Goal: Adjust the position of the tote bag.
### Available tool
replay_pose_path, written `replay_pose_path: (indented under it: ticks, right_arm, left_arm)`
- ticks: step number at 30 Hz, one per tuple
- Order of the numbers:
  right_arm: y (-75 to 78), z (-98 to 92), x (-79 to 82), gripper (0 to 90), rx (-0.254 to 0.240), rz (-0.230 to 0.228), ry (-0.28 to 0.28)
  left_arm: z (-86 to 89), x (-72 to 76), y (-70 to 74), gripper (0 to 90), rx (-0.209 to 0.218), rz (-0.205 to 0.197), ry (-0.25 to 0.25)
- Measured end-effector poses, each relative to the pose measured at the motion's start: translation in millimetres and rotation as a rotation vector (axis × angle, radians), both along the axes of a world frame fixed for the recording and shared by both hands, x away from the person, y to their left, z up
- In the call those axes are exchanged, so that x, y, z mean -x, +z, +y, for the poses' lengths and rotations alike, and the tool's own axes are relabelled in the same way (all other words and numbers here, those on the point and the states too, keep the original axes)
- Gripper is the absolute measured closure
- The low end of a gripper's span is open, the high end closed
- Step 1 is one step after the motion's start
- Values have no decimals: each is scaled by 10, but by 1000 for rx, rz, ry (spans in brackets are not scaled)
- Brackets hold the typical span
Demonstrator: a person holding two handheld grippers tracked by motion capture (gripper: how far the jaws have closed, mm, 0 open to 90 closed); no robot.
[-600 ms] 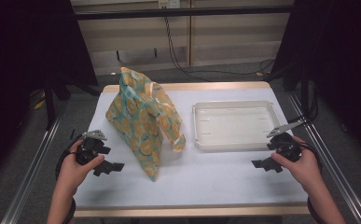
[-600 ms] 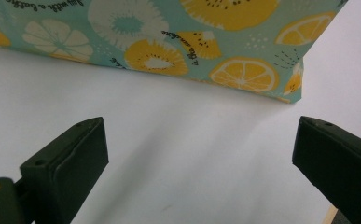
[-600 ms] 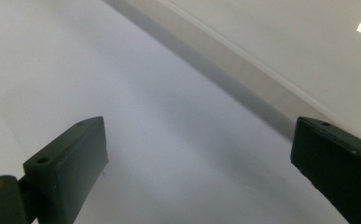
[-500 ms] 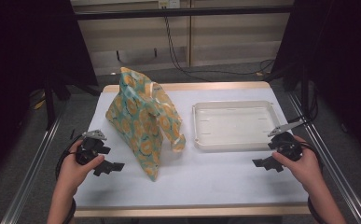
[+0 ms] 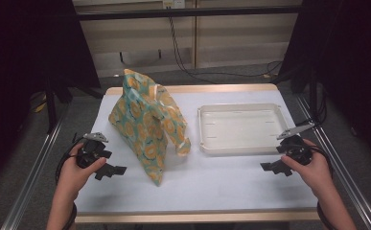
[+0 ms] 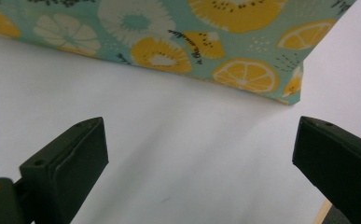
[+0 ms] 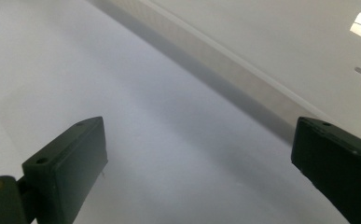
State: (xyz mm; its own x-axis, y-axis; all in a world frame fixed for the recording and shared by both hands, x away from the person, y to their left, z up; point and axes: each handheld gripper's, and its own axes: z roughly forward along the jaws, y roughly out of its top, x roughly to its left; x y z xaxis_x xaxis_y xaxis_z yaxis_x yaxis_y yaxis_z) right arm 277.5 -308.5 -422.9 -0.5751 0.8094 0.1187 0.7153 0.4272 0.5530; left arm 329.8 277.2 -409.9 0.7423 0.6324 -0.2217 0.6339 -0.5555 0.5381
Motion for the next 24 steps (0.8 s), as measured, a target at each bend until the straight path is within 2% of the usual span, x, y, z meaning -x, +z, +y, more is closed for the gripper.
replay_pose_path:
  ticks: [2,5,7,9,10,12,15,16,20,24]
  right_arm:
    - [2,1,7,32,-2,3,-8]
    - [8,-8,9,31,-5,1,-9]
    - [12,-3,9,30,-6,-1,-17]
    - [13,1,7,30,-6,-1,-11]
    - [14,2,7,31,-6,-1,-9]
    - [12,10,9,30,-4,0,-8]
    - [4,14,7,31,-3,1,-2]
    - [1,14,7,30,-3,0,-1]
    - [-1,15,11,31,-4,3,-2]
    - [3,9,15,34,-6,-1,0]
  left_arm:
    - [11,-24,34,29,-17,16,-7]
    - [34,-64,117,28,-15,18,-1]
    - [44,-91,169,28,20,21,13]
    - [43,-123,216,27,29,31,17]
    - [40,-145,238,27,21,31,6]
    - [20,-178,283,27,34,42,3]
    - [-8,-232,369,26,18,42,-9]
    - [-26,-247,388,26,36,44,-6]
    - [-48,-307,480,26,33,50,-18]
    - [-104,-369,621,24,62,46,-17]
